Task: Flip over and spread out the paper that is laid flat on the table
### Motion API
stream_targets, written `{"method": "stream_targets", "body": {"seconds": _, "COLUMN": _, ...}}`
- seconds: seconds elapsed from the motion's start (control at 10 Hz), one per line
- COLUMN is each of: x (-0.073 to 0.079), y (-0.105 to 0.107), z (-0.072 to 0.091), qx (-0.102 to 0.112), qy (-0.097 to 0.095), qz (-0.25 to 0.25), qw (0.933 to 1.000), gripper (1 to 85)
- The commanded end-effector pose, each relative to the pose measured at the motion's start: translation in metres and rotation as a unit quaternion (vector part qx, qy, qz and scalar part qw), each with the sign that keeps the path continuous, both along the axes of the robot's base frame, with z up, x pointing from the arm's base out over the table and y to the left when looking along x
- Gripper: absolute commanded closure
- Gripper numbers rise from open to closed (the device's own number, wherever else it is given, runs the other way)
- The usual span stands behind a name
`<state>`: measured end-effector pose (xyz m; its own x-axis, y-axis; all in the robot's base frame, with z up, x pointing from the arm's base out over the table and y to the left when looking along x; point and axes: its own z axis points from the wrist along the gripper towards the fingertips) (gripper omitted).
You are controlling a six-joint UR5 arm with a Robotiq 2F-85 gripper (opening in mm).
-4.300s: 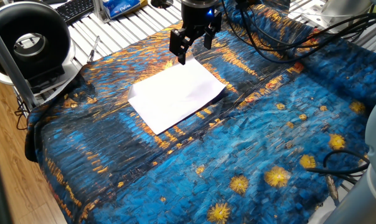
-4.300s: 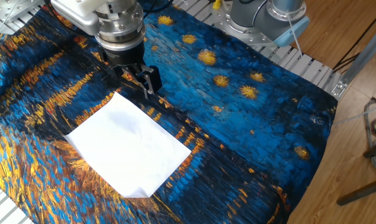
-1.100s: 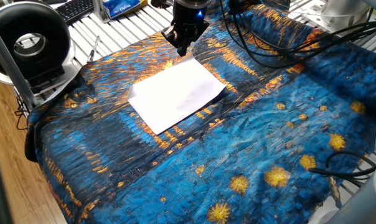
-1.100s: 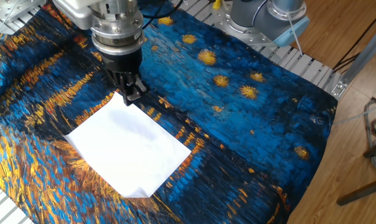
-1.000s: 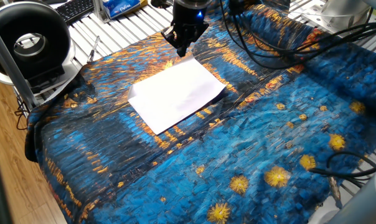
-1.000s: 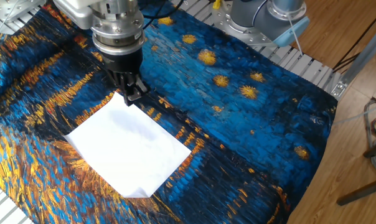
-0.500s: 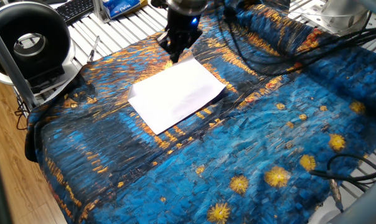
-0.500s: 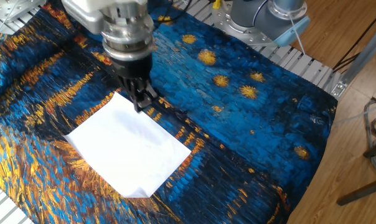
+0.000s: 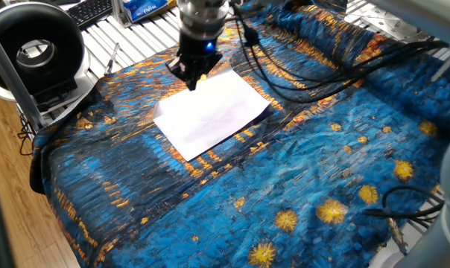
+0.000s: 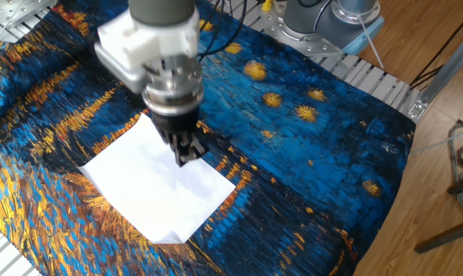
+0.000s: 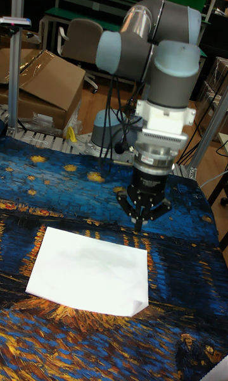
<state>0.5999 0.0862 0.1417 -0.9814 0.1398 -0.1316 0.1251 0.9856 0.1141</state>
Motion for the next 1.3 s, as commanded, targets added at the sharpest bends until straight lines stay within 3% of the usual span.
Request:
{"method": "stream_targets", "body": {"seconds": 0.0, "x": 0.018, "y": 0.005, "z": -0.024, "qx": 0.003, "qy": -0.009, "qz": 0.005, "qw": 0.9999, "gripper": 84.7}}
{"method": "stream_targets", "body": {"seconds": 0.4, "x": 0.022, "y": 0.0, "z": -0.035, "qx": -0.003, "qy": -0.009, "qz": 0.01, "qw": 0.9999, "gripper": 84.7}}
{"method": "stream_targets", "body": {"seconds": 0.5, "x": 0.025, "y": -0.001, "z": -0.039, "qx": -0.004, "qy": -0.017, "qz": 0.009, "qw": 0.9998, "gripper": 84.7}}
{"method": "stream_targets", "body": {"seconds": 1.2, "x": 0.028, "y": -0.008, "z": -0.041, "qx": -0.021, "qy": -0.024, "qz": 0.017, "qw": 0.9994, "gripper": 84.7}}
